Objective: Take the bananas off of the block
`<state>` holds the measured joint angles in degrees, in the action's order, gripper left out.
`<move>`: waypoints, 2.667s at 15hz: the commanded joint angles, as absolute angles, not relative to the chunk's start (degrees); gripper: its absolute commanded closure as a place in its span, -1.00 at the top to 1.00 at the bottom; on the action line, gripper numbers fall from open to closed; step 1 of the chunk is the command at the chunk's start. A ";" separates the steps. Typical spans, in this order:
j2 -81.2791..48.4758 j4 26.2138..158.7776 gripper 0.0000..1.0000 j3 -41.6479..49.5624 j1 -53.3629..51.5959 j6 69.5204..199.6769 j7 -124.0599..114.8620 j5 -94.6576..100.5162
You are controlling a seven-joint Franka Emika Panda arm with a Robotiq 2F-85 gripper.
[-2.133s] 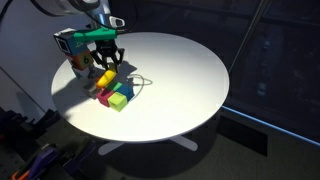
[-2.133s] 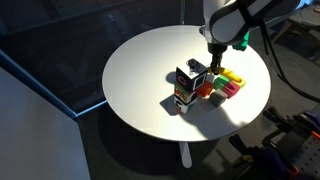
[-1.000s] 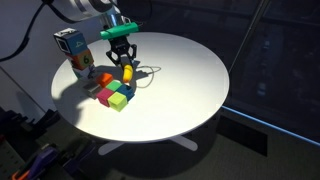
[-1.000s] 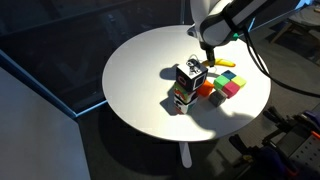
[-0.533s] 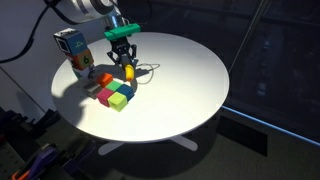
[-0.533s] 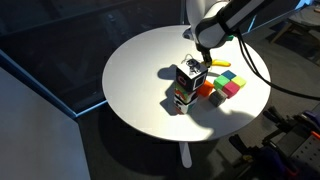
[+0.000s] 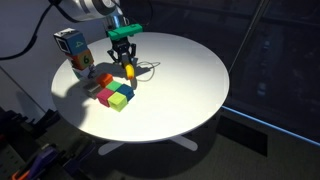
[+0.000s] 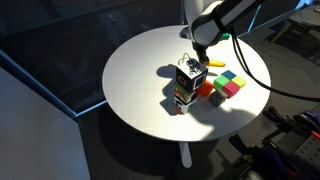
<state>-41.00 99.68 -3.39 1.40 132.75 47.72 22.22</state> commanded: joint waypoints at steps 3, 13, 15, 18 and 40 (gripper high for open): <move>-43.60 96.58 -0.65 -5.17 3.48 132.49 54.14 18.88; -46.87 94.39 0.34 -5.06 3.01 131.98 55.05 18.41; -47.13 93.99 0.57 -5.04 3.00 131.91 55.03 18.43; -46.95 93.87 0.98 -5.19 3.12 131.77 55.08 18.20; -35.02 102.59 1.00 -2.89 2.25 119.88 26.52 12.09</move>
